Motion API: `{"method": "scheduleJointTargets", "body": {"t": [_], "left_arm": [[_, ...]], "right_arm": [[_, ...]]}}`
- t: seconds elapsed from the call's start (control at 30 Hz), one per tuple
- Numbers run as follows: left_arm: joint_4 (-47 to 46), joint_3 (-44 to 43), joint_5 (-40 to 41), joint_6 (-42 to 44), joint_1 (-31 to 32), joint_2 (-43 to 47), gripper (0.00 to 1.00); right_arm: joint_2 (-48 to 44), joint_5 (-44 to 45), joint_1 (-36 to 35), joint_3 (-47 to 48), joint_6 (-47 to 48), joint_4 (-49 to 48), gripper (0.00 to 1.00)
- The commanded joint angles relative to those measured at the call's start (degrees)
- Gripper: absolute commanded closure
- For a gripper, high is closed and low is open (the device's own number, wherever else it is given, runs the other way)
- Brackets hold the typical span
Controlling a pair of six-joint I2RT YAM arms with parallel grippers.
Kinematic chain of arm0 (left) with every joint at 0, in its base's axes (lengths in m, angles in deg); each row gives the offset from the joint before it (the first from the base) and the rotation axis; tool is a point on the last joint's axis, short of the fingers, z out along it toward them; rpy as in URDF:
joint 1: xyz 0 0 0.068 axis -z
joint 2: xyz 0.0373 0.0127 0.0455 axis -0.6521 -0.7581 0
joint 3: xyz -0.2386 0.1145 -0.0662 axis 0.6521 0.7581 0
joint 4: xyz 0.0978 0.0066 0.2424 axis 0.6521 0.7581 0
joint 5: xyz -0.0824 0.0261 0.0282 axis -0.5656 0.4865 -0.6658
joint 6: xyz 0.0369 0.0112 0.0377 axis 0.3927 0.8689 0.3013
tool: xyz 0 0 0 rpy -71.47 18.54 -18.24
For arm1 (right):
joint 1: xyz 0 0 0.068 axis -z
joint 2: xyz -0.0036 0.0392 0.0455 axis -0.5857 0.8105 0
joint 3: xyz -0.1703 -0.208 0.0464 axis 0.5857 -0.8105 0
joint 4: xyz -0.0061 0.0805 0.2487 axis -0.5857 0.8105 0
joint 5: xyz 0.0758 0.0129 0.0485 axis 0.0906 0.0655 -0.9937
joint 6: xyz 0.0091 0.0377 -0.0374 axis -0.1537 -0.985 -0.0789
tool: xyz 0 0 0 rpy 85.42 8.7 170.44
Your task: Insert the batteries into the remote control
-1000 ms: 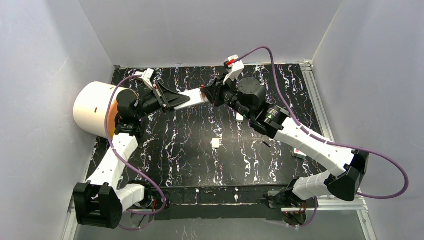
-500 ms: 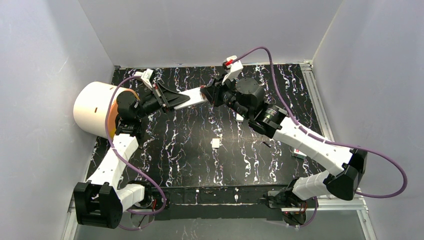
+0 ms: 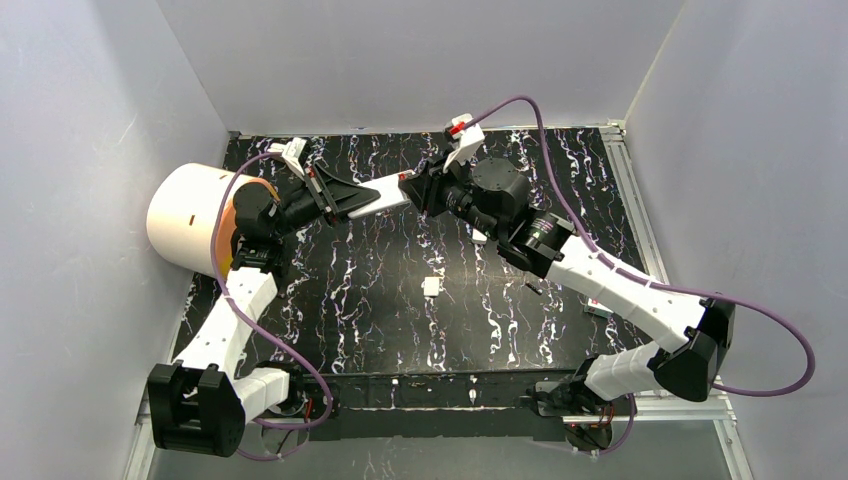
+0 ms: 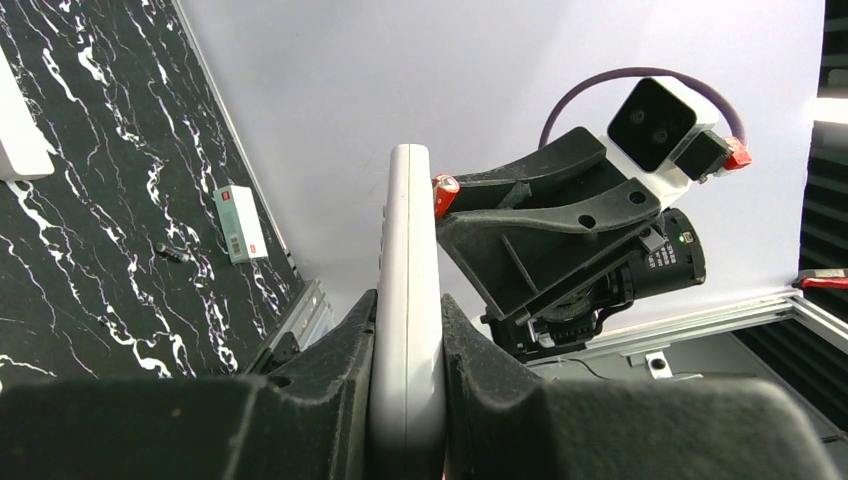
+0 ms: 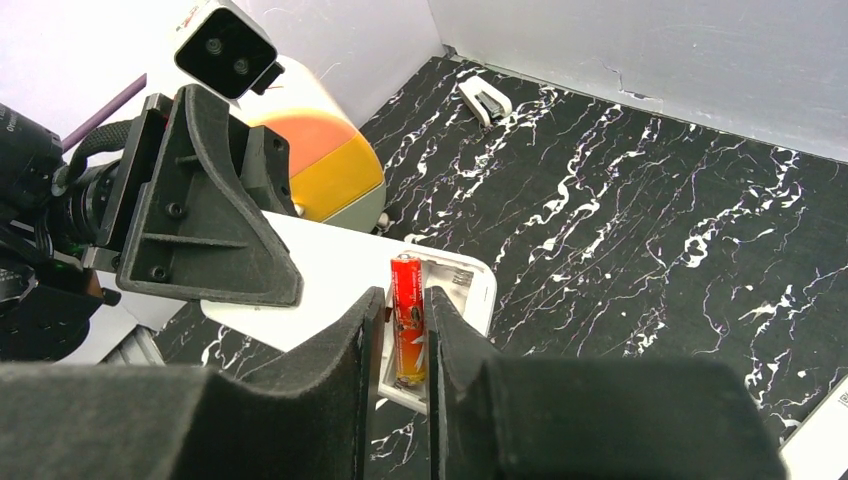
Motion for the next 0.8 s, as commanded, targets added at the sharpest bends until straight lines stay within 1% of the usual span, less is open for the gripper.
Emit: {"method": "scheduleJointTargets", "body": {"t": [0.0, 0.07, 0.2, 0.23, 0.4, 0.53, 0.63, 0.77], "left_arm": [[-4.1, -0.5, -0.1, -0.4, 0.1, 0.8, 1.00], [-4.1, -0.5, -0.2, -0.3, 0.1, 0.8, 1.00], [-4.1, -0.2, -0.2, -0.1, 0.1, 1.0, 1.00], [-4.1, -0.1, -0.2, -0.1, 0.1, 1.0, 1.00], [-4.1, 0.0, -0.2, 0.2, 0.1, 1.0, 1.00], [-4.1, 0.2, -0.1, 0.7, 0.1, 1.1, 1.00], [-4.1, 0.5, 0.0, 1.0, 0.1, 1.3, 1.00], [-4.1, 0.8, 0.1, 1.4, 0.1, 1.4, 1.00]], "right_arm": [[-0.9, -0.1, -0.3, 0.3, -0.2, 0.1, 0.70], [-0.9, 0.3, -0.3, 0.5, -0.6, 0.1, 0.69], [-1.1, 2.4, -0.3, 1.2, -1.3, 0.1, 0.62], [-1.2, 2.9, -0.3, 1.4, -1.5, 1.4, 0.60], [-1.8, 4.9, -0.3, 2.1, -2.5, 1.4, 0.54], [-2.8, 4.5, -0.3, 2.1, -3.8, 0.6, 0.50], [-3.4, 2.3, -0.3, 1.6, -4.4, -2.5, 0.46], [-3.7, 1.1, -0.2, 1.5, -6.4, -3.3, 0.41]]}}
